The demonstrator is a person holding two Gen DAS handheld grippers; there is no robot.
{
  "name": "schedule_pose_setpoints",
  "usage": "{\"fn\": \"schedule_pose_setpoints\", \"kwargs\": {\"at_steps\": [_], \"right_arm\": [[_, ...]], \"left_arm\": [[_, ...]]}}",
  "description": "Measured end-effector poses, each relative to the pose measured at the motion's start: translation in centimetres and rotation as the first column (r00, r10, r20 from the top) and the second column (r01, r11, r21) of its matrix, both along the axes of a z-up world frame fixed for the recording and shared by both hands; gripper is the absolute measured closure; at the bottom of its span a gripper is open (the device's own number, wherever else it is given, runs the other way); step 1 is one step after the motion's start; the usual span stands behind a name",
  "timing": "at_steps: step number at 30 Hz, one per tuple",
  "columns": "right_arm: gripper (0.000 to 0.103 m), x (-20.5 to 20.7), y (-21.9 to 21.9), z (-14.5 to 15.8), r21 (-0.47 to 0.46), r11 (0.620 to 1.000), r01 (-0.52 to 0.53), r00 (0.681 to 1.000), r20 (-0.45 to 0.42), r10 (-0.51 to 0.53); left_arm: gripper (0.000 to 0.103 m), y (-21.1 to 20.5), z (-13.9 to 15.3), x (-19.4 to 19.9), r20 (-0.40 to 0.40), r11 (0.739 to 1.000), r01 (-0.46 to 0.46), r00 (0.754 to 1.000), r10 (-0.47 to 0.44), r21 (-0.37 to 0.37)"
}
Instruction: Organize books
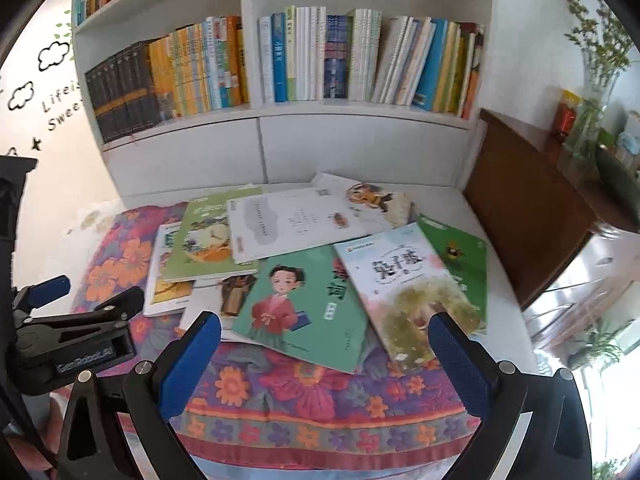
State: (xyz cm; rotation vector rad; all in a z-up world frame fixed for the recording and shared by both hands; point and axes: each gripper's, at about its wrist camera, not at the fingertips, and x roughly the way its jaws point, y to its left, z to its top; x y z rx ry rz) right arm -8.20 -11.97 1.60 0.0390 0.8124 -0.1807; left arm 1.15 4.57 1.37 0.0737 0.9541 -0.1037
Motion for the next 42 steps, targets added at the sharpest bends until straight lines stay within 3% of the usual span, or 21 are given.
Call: {"fn": "schedule_pose_setpoints", "kwargs": {"at_steps": [6,16,20,28,34,42], "right_arm": [[0.000,-0.2,-0.2,0.6,-0.024,1.000,-0.017,1.000,0.019,0.017],[0.000,-0.9,-0.5,1.1,0.072,0.995,-0.070,0.996,0.067,0.065],[0.000,-0.8,-0.3,1.2,0.065,0.996,-0.066,0.996,0.062,0.062],[0.000,-0.5,-1.0,0.6,0.107,0.992,-0.073,0.997,0.046,0.069],[0.000,-1.7,-1.0,1.1,0.119,0.974,-0.192,0.964,0.208,0.165],[0.000,-0.2,-1.7,-0.1,0.158,0.972,-0.172,0.982,0.110,0.156]], "left_arm": [[0.001,-0.7,-0.1,-0.2,-0.016,0.999,0.029,0.999,-0.030,-0.040],[0.001,-1.2,-0.3,-0.2,-0.041,0.997,0.054,0.998,-0.057,-0.062],[0.001,-1.1,-0.4,-0.1,-0.054,0.996,0.050,0.997,-0.054,-0.080],[0.001,-1.3,-0.5,0.1,-0.054,0.998,0.036,0.998,-0.039,-0.058],[0.001,-1.5,-0.9,0.4,-0.045,0.999,0.027,0.999,-0.028,-0.020],[0.001,-1.4,-1.4,1.0,-0.048,1.000,0.020,0.999,-0.020,0.007]]}}
